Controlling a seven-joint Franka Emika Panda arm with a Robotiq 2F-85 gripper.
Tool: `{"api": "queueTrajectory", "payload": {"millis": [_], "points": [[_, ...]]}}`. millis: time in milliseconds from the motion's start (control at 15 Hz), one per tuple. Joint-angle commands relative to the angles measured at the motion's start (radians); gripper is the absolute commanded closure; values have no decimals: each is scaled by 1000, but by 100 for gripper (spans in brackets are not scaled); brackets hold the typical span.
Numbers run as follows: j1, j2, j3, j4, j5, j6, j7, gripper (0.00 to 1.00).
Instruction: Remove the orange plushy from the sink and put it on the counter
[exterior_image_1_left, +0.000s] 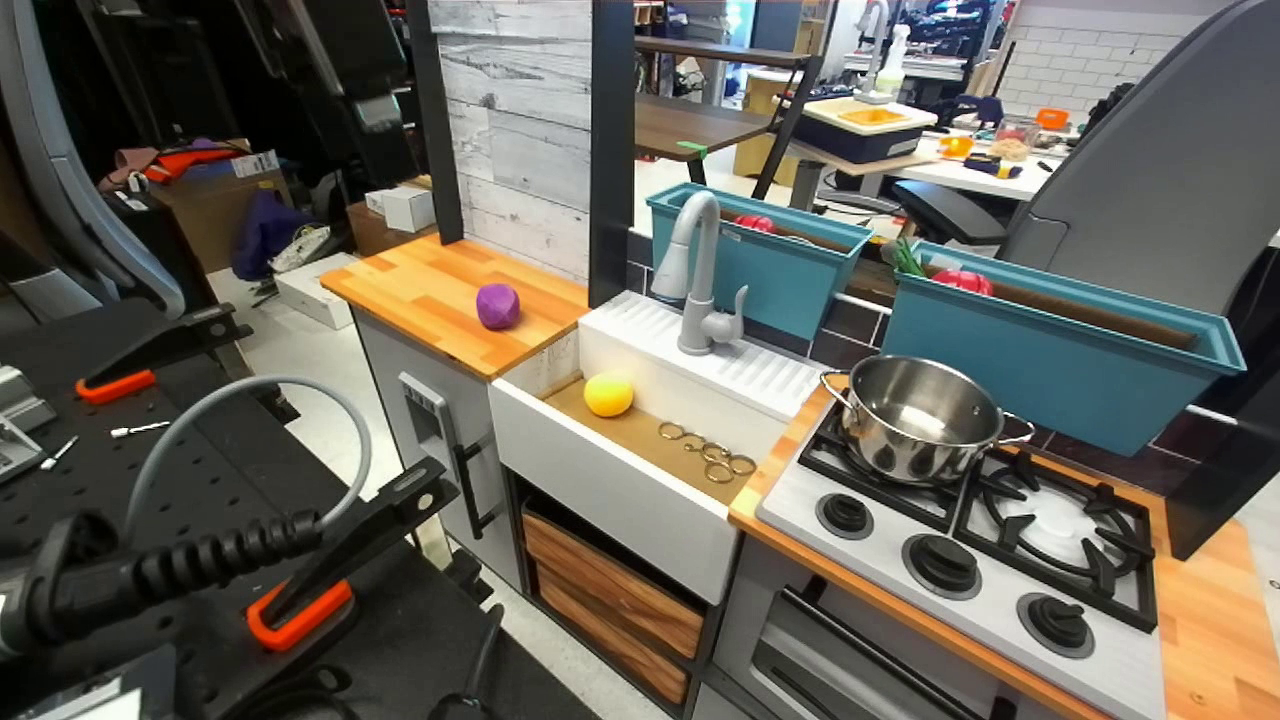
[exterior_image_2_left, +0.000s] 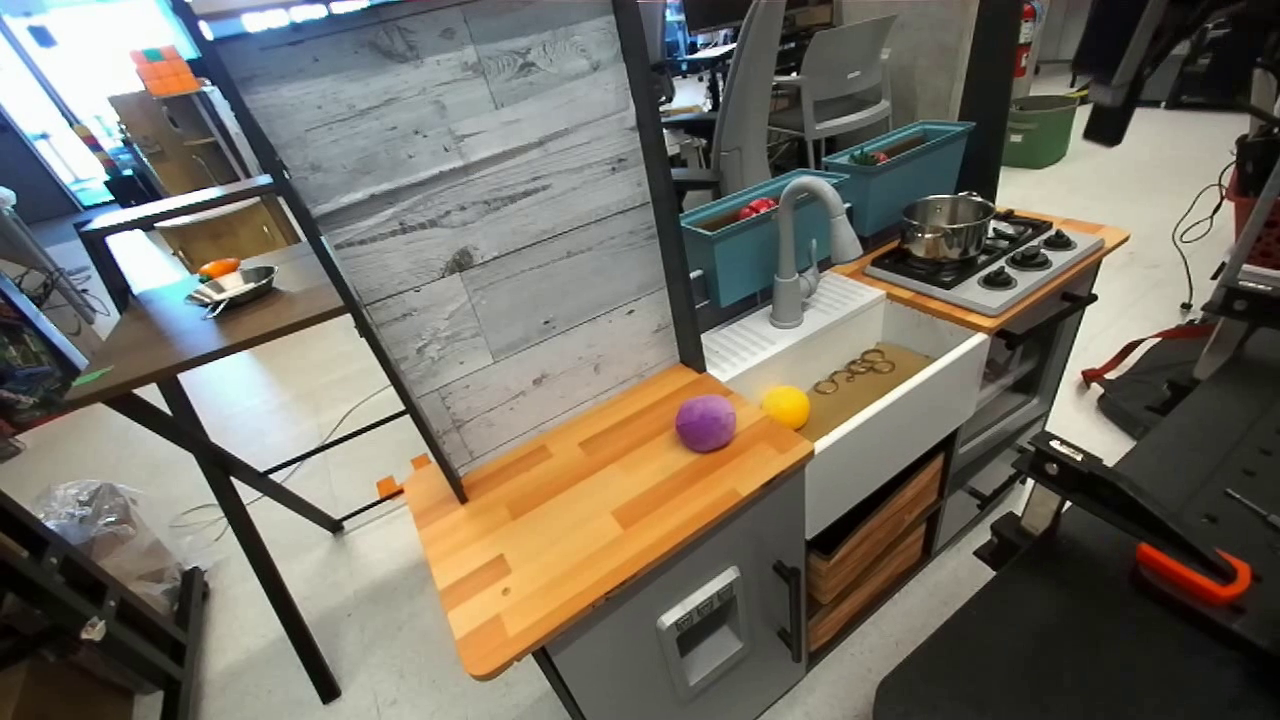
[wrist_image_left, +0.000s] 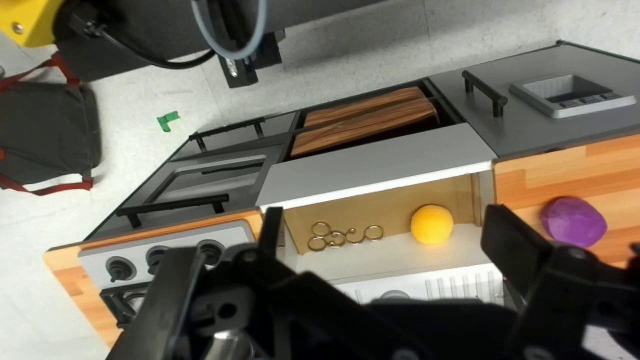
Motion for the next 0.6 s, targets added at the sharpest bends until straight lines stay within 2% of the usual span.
{"api": "queueTrajectory", "payload": {"millis": [0, 67, 133, 200, 333, 467, 533], "points": [[-23, 258, 9, 139, -155, 112, 158, 0], [-4, 322, -18, 183, -213, 119, 207, 0], [-20, 388, -9, 231, -267, 128, 251, 0], [-3, 450, -31, 281, -308, 133, 289, 0], [22, 579, -61, 387, -355, 145, 339, 0], [31, 707, -69, 493, -339, 150, 356, 0], [139, 767, -164, 542, -236, 160, 300, 0]]}}
